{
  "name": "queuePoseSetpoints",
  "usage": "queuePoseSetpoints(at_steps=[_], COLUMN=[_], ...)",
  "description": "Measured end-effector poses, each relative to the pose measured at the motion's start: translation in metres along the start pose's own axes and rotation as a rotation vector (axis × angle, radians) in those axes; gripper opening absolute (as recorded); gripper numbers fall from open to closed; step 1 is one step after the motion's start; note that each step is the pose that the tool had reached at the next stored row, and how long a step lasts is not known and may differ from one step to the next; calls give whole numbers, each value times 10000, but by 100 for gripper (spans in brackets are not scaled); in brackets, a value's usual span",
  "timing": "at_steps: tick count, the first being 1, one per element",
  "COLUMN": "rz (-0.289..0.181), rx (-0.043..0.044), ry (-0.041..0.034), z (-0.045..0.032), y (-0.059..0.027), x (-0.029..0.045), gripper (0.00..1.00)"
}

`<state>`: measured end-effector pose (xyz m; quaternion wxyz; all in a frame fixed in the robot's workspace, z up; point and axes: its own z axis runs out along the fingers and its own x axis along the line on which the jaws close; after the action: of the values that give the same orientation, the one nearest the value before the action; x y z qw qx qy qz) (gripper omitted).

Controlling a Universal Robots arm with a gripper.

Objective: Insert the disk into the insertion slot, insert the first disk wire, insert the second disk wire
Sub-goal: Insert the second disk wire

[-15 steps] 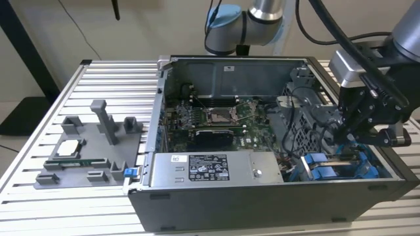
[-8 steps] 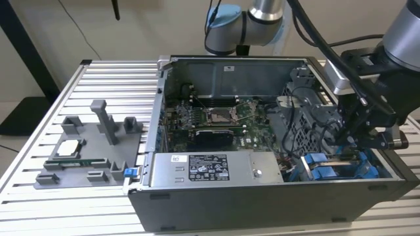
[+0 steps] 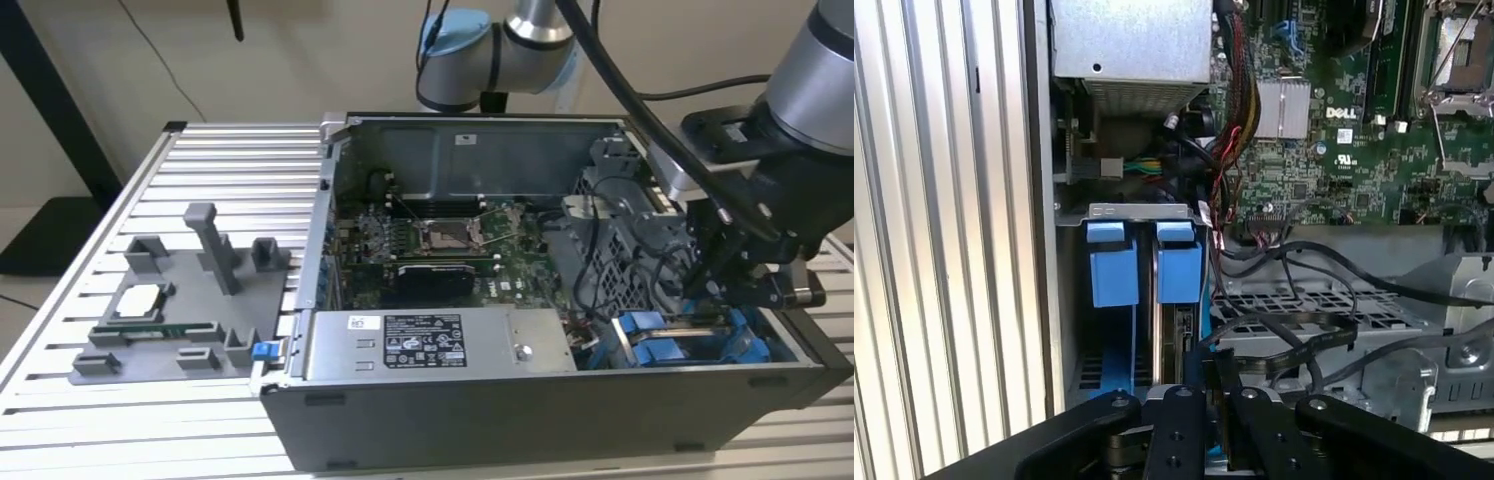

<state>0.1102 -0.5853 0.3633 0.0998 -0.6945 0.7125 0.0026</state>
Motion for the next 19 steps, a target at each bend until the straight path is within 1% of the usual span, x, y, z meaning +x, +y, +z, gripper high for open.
queuePoseSetpoints(at_steps=[4, 10, 12, 18, 19], rz=[196, 401, 448, 494, 495], rx=[35, 152, 209, 420, 430], ry=[26, 52, 55, 53, 54], z=[12, 49, 63, 96, 96], y=[3, 8, 10, 15, 14], x=[2, 7, 10, 15, 15], gripper=[0, 0, 0, 0, 0])
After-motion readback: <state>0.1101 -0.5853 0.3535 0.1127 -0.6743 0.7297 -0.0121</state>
